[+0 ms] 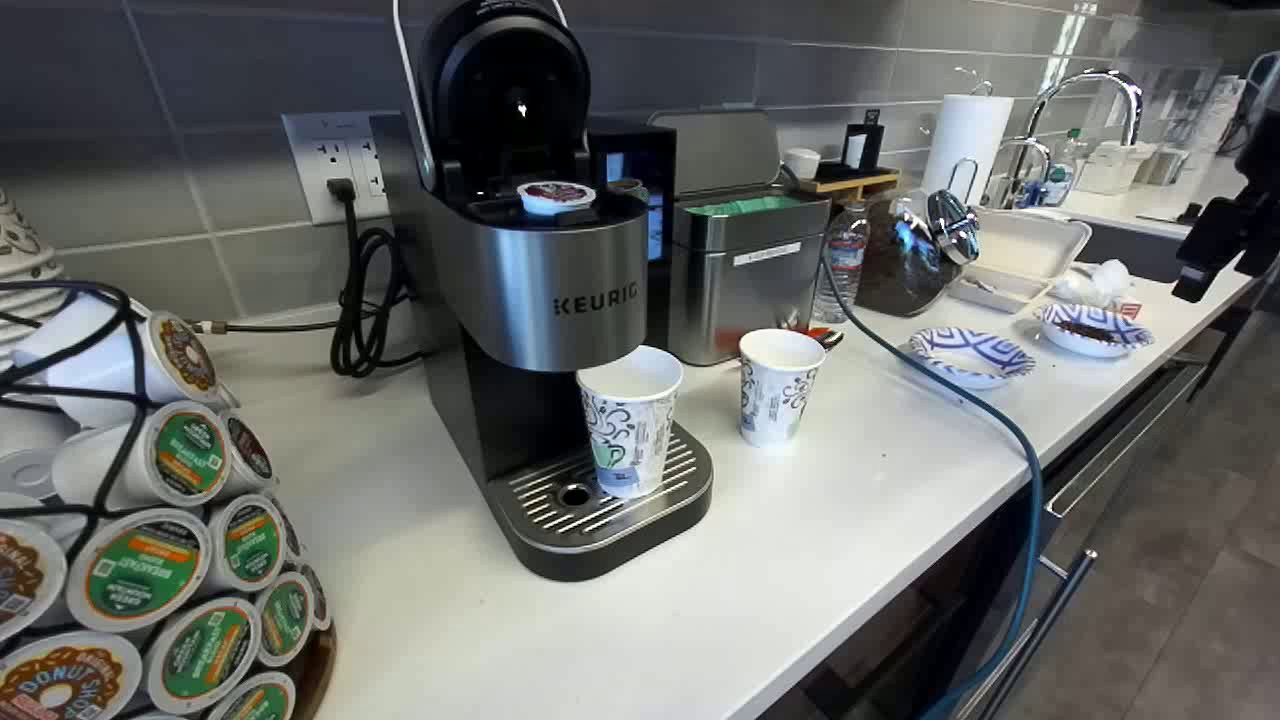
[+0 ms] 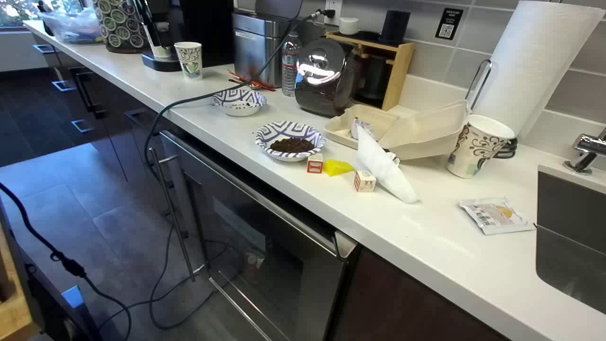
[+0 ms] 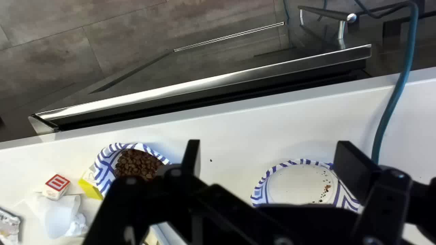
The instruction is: Pour the contents in the bowl on the right into the bowl on the left.
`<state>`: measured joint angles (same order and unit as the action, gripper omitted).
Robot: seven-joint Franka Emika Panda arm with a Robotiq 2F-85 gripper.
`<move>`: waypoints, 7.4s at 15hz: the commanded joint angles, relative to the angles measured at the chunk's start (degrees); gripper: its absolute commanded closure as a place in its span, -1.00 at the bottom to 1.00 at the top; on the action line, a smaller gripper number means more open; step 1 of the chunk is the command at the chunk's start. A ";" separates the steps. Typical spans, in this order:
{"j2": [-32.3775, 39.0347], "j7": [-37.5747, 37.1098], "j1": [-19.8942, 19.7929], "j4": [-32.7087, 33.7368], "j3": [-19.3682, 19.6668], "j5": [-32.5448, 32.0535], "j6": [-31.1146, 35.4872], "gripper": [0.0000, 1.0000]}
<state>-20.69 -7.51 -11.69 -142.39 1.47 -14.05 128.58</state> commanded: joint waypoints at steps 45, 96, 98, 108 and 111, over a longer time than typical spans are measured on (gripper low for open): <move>38.62 38.69 -19.50 30.99 18.66 74.83 -7.46 -1.00; 20.55 54.61 -11.46 12.43 18.15 56.19 -3.11 0.99; 24.00 55.91 -11.99 15.90 18.57 57.96 -5.63 0.99; 21.34 44.98 -8.01 15.81 16.01 56.81 -3.27 0.99; 20.48 40.96 -5.98 15.87 14.50 55.91 1.19 0.99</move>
<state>1.40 38.00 -19.46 -125.85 16.94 43.36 125.63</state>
